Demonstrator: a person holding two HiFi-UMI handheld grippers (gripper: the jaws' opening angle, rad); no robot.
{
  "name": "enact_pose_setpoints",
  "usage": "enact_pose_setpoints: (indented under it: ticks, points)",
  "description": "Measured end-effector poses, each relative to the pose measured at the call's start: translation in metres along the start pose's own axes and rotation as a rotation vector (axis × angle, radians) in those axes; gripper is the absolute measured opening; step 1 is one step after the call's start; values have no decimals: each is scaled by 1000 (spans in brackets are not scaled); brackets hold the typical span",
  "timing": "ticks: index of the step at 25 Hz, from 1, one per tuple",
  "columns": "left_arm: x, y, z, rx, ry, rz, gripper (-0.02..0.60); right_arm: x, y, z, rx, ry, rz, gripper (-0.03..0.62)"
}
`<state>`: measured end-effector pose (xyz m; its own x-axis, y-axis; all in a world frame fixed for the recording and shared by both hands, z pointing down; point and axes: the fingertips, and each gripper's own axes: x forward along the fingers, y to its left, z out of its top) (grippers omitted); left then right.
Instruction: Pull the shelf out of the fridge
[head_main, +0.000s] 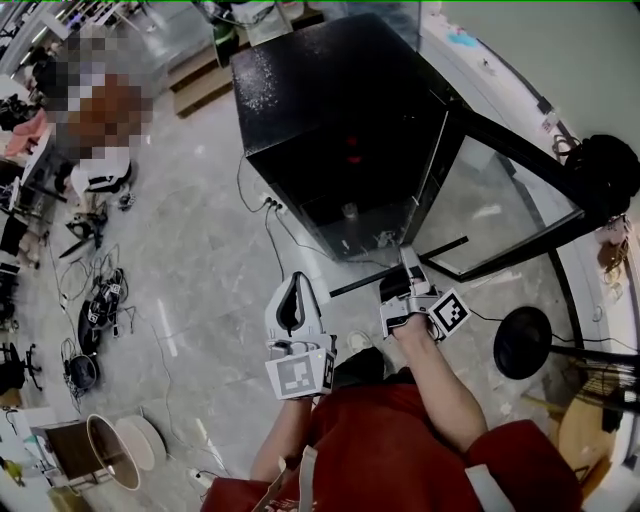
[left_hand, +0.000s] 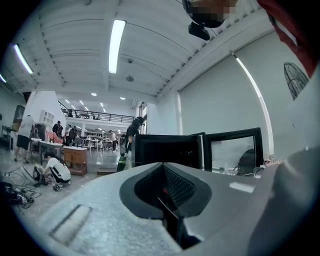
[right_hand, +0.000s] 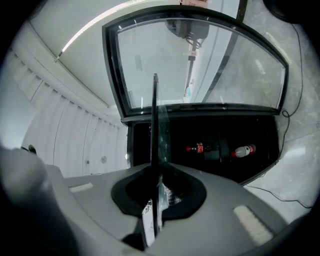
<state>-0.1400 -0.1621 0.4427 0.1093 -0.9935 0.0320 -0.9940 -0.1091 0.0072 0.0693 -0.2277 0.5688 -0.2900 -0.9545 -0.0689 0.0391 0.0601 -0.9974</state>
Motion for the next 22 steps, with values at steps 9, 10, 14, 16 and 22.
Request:
enact_pose_setpoints:
  ticks: [9, 10, 14, 16, 22]
  points:
    - [-44, -42, 8, 6, 0, 57, 2, -55, 26, 19, -26, 87, 19, 20]
    - [-50, -47, 9, 6, -2, 66, 2, -62, 29, 22, -25, 94, 20, 20]
    - [-76, -63, 13, 13, -7, 92, 2, -90, 42, 31, -16, 112, 26, 20]
    - [-89, -69, 15, 15, -11, 106, 2, -102, 49, 36, -13, 120, 30, 20]
    - [-123, -80, 18, 18, -23, 141, 2, -134, 83, 41, -50, 147, 63, 20]
